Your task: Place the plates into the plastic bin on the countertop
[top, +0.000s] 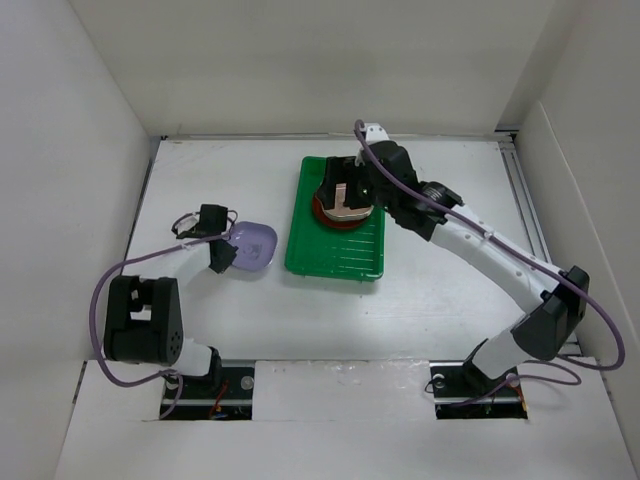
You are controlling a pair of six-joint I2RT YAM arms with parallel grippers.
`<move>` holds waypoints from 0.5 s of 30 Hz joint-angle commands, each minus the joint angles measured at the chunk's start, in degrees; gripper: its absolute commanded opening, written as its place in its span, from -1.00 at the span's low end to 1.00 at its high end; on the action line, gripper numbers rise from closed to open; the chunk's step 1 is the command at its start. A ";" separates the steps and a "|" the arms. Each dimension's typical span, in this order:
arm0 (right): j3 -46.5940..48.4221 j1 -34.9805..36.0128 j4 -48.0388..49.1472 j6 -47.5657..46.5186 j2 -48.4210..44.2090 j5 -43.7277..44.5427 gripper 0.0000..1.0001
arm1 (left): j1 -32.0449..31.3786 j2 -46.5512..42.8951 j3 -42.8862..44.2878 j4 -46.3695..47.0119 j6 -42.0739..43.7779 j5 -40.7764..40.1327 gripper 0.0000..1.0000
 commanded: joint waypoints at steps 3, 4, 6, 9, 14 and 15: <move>-3.42 0.55 4.97 0.91 -8.01 0.27 1.00 | 0.20 -4.92 2.78 -5.27 -5.79 -7.63 -1.00; -4.47 0.55 5.49 0.91 -8.89 1.23 1.00 | -0.67 -6.41 4.01 -5.79 -7.02 -8.59 -1.00; -8.51 -0.68 5.49 2.66 -11.52 3.25 1.00 | -3.30 -10.27 9.01 -7.63 -9.04 -11.31 -1.00; -15.28 -5.15 6.81 4.51 -14.69 3.26 1.00 | -9.27 -11.00 17.86 -10.96 -13.35 -16.33 -1.00; -22.05 -12.01 6.81 6.80 -20.05 -0.07 1.00 | -16.39 -2.49 30.10 -10.55 -17.13 -14.06 -1.00; -22.76 -12.89 6.81 6.80 -21.02 -0.60 1.00 | -17.45 -0.56 32.04 -10.55 -17.92 -14.05 -1.00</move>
